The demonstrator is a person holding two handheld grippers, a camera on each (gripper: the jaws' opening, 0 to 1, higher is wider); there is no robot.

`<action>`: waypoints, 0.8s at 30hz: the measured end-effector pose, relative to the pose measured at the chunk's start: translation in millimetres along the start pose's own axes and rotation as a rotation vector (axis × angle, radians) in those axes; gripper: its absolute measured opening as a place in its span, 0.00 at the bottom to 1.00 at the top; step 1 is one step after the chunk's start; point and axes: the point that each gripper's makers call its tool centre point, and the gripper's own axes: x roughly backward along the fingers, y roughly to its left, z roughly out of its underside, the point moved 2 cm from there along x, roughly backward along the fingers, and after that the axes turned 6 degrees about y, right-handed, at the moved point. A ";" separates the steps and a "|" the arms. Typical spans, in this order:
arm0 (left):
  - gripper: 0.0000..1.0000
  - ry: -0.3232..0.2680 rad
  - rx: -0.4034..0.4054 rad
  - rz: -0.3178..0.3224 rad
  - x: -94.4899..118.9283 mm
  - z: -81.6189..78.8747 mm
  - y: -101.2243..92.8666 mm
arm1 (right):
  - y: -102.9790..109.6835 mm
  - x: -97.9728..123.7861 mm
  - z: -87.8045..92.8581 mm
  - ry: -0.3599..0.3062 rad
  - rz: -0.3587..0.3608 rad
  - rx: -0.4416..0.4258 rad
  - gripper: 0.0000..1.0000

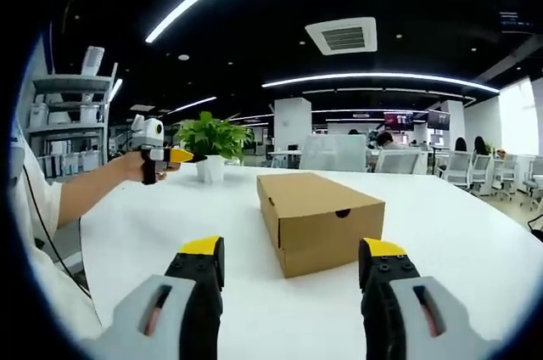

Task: Operate the shoe box by opening the lid, removing the specified soft item, and placing it in the target area until the item is outside and the box remains undamaged.

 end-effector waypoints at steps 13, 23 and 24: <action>0.63 0.078 -0.036 0.027 -28.0 -0.8 21.4 | -7.7 -14.1 -1.2 0.020 0.014 0.013 0.66; 0.63 0.078 -0.057 0.054 -39.7 8.8 28.7 | -13.1 -25.3 1.0 0.031 0.034 0.016 0.75; 0.64 0.073 -0.059 0.056 -40.2 8.8 29.2 | -13.1 -25.9 0.7 0.030 0.035 0.018 0.75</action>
